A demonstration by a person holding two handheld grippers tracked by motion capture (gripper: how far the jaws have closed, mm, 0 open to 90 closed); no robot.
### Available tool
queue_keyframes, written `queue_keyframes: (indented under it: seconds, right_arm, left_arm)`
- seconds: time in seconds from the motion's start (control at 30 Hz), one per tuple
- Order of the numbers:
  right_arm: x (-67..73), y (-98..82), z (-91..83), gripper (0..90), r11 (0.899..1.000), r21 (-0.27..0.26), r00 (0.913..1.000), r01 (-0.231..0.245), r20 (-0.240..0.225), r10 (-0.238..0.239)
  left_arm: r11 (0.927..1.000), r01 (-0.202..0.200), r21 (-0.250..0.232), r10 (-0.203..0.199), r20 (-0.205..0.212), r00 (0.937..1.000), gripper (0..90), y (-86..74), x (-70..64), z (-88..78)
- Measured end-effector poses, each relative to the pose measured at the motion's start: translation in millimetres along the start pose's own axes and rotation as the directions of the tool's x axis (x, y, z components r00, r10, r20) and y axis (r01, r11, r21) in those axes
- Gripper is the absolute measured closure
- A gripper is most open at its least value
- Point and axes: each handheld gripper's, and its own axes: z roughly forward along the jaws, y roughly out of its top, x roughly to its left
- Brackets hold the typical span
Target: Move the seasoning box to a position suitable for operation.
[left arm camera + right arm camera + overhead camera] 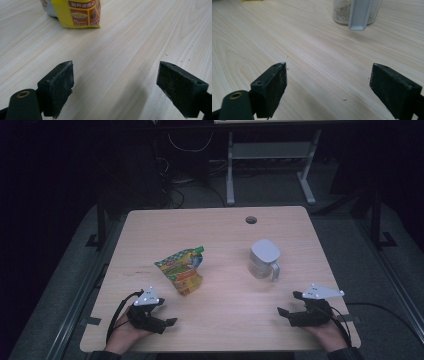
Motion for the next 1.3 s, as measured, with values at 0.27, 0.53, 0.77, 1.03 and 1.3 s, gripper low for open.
queue_keyframes:
  seconds: [0.27, 0.53, 0.77, 1.03, 1.3]
  right_arm:
    - [-1.4, 1.3, -0.9, 15.1, 1.0, -0.013, 1.0, -0.005, 0.004, 0.005]
    - [-0.5, 8.2, 0.9, 18.7, 1.0, -0.024, 0.9997, -0.012, 0.021, 0.012]
    - [-7.4, 23.5, 5.4, 22.9, 0.998, -0.058, 0.9989, -0.016, 0.043, 0.019]
    - [-13.4, 35.7, 13.8, 26.4, 0.996, -0.086, 0.9983, -0.034, 0.045, 0.038]
    - [-16.8, 50.5, 25.2, 31.2, 0.994, -0.104, 0.9972, -0.04, 0.059, 0.046]
  left_arm:
    - [0.9998, 0.014, -0.016, -0.014, 0.001, 0.9999, 13.9, 0.1, 1.8, -0.2]
    - [0.9993, 0.017, -0.032, -0.017, 0.0, 0.9998, 13.9, -1.3, 0.5, -2.0]
    - [0.9989, 0.023, -0.041, -0.023, 0.001, 0.9997, 13.9, -1.4, 0.1, -2.0]
    - [0.9985, 0.022, -0.049, -0.021, 0.017, 0.9996, 13.9, 0.5, -0.9, -0.6]
    - [0.9982, 0.026, -0.054, -0.025, 0.023, 0.9994, 14.0, 0.7, -1.4, -0.1]
